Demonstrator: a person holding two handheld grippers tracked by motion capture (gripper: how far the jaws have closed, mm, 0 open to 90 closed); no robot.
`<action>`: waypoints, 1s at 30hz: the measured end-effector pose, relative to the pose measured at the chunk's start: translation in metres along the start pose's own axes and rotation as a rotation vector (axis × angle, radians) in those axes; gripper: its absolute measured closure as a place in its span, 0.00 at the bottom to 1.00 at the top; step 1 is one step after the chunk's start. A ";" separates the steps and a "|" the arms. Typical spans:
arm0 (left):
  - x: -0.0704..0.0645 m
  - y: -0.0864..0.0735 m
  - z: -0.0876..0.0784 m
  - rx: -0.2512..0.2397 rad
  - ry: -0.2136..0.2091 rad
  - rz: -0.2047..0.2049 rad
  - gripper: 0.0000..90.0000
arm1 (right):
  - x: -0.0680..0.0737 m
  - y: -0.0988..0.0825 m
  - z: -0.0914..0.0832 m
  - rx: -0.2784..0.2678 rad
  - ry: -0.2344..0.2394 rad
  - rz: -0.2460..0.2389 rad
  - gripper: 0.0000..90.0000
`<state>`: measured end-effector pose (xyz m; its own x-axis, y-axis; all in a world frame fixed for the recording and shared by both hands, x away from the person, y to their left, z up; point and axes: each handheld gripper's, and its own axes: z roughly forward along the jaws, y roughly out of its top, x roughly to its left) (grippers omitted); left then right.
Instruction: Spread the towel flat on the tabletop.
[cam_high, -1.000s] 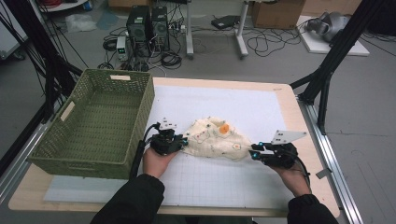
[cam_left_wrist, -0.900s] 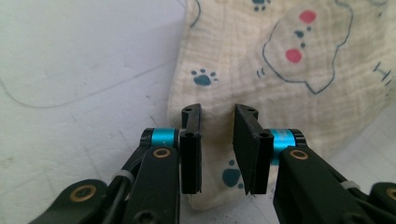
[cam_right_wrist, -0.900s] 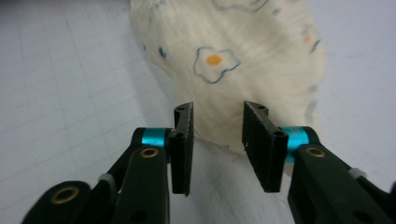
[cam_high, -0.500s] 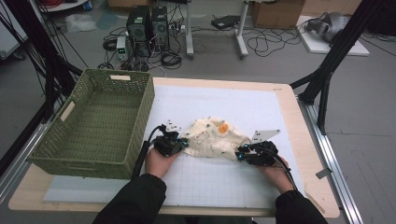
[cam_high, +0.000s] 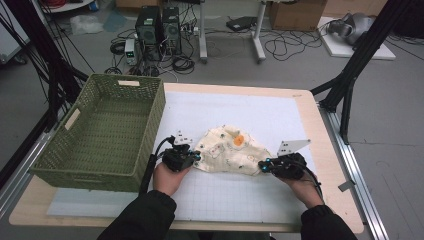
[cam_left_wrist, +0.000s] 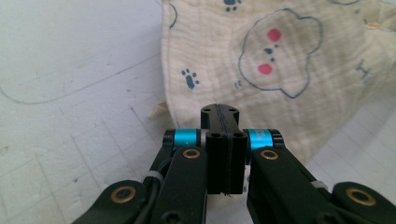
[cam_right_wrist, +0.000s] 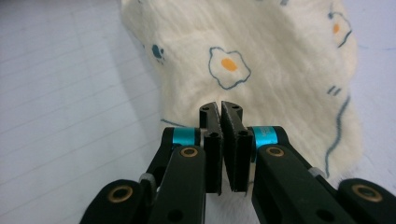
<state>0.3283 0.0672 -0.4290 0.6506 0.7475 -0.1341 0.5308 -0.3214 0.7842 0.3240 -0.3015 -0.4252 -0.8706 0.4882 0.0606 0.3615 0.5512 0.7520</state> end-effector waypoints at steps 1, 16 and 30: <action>-0.002 -0.002 -0.003 0.001 -0.005 0.004 0.99 | 0.002 -0.001 -0.005 -0.005 0.004 -0.004 0.97; -0.018 -0.005 -0.036 -0.034 -0.068 0.012 0.98 | 0.029 -0.009 -0.036 0.007 0.083 -0.047 0.94; -0.013 -0.005 0.017 0.089 -0.002 0.096 0.92 | 0.003 0.001 0.011 0.080 0.017 -0.026 0.72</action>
<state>0.3264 0.0494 -0.4418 0.7016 0.7098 -0.0622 0.5123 -0.4418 0.7365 0.3255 -0.2923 -0.4316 -0.8855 0.4616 0.0534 0.3634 0.6163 0.6987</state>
